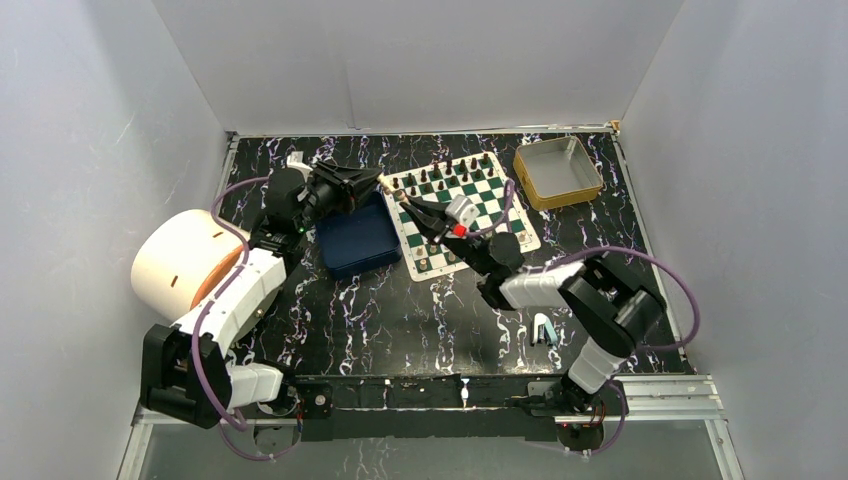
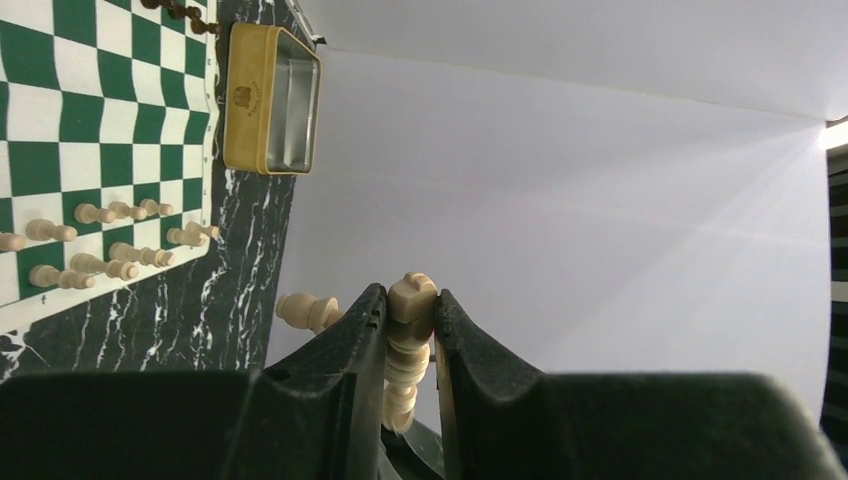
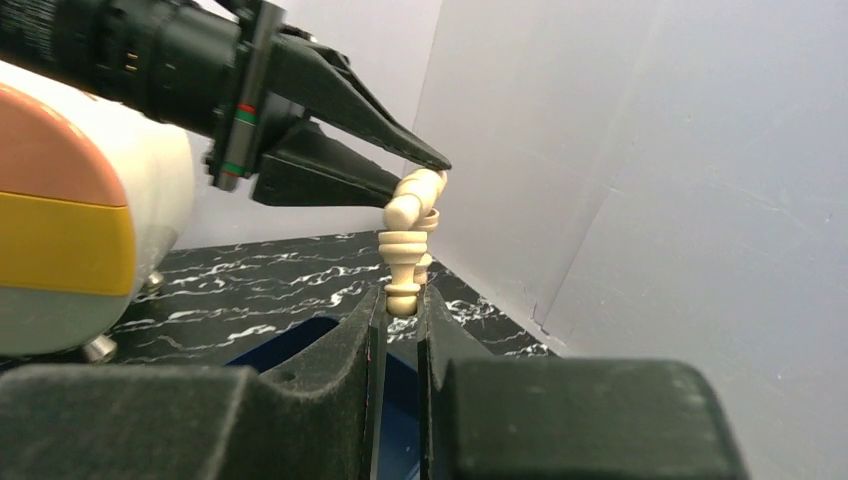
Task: Set up the chess pieces on the board
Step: Place the chess piece at the center of the board.
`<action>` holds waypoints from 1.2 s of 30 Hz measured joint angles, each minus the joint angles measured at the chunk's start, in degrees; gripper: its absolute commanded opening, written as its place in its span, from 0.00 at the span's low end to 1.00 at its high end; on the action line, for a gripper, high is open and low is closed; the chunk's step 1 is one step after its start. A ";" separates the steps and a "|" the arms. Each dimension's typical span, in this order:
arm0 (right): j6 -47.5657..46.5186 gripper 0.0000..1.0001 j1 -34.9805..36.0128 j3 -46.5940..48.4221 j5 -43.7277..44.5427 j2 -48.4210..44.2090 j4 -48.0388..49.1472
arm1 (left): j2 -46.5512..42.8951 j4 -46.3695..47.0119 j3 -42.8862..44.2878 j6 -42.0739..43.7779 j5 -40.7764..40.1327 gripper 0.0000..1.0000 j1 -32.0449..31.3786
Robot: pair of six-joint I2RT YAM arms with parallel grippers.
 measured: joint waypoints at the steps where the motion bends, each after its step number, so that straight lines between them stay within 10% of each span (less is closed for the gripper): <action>1: 0.07 0.08 0.00 -1.40 0.00 -1.49 -0.20 | 0.44 0.15 0.11 0.68 0.02 0.00 0.00; 9: 5.53 0.09 0.24 -6.97 6.67 -22.29 -20.98 | 5.22 3.21 0.50 11.56 0.11 0.00 0.00; 18: 21.92 0.09 0.24 7.19 14.64 -37.11 -76.83 | 7.69 -0.31 3.37 42.93 2.21 0.00 0.07; 27: 32.87 0.06 0.24 23.08 13.18 -31.58 -120.34 | 7.04 -5.05 1.33 63.06 0.35 0.00 0.07; 36: 35.71 0.05 0.24 25.57 -0.02 -17.16 -143.97 | 4.42 -9.60 0.13 69.64 -2.14 0.00 -0.04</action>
